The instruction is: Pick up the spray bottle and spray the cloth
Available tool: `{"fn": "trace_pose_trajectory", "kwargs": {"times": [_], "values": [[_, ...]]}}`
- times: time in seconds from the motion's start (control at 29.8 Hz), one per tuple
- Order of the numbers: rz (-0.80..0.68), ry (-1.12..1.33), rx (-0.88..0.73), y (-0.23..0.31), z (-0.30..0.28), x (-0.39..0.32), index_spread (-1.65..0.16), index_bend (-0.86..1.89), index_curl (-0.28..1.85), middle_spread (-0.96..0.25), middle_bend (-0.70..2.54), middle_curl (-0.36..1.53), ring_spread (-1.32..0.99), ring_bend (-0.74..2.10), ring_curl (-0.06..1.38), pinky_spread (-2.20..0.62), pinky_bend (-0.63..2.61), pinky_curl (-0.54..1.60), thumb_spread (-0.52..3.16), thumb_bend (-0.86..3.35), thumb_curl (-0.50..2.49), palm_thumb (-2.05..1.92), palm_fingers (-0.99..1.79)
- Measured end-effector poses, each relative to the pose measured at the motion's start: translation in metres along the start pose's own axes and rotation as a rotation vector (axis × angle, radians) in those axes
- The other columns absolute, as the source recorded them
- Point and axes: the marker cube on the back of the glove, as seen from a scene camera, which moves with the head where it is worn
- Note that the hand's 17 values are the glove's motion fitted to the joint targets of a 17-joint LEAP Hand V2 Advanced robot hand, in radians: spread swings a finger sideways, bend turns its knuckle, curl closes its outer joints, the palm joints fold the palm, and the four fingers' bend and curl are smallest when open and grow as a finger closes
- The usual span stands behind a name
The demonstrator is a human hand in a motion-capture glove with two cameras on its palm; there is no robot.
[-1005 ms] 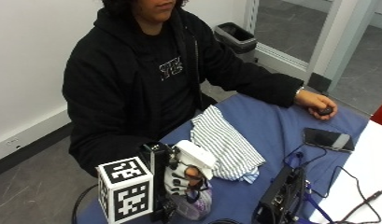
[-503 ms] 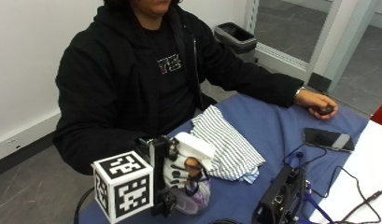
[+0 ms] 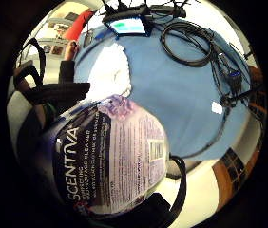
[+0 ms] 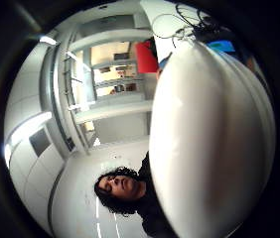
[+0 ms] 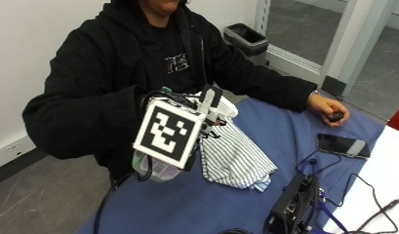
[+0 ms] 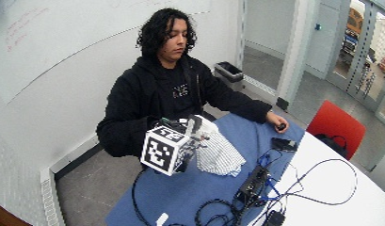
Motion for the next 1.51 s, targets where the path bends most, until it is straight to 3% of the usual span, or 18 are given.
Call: {"fn": "trace_pose_trajectory", "kwargs": {"times": [0.4, 0.57, 0.97, 1.24, 1.51], "values": [[0.239, 0.387, -0.363, -0.026, 0.056, -0.019, -0.27, 0.17, 0.53, -0.21, 0.53, 0.55, -0.23, 0.75, 0.5, -0.27, 0.49, 0.44, 0.44, -0.02, 0.74, 1.05, 1.28], [0.312, 0.44, -0.401, -0.055, 0.083, -0.022, -0.27, 0.17, 0.54, -0.21, 0.53, 0.56, -0.23, 0.75, 0.5, -0.27, 0.5, 0.44, 0.45, -0.02, 0.74, 1.06, 1.28], [0.43, 0.611, -0.636, -0.041, 0.136, 0.015, -0.26, 0.17, 0.54, -0.2, 0.52, 0.56, -0.23, 0.75, 0.5, -0.26, 0.5, 0.44, 0.45, -0.02, 0.76, 1.06, 1.26], [0.447, 0.605, -0.651, -0.047, 0.15, 0.023, -0.26, 0.16, 0.54, -0.2, 0.51, 0.57, -0.23, 0.76, 0.5, -0.26, 0.49, 0.44, 0.47, -0.02, 0.77, 1.06, 1.25], [0.237, 0.51, -0.477, -0.074, 0.132, -0.041, -0.25, 0.16, 0.54, -0.2, 0.51, 0.57, -0.22, 0.76, 0.5, -0.26, 0.5, 0.44, 0.48, -0.02, 0.77, 1.07, 1.25]]}}
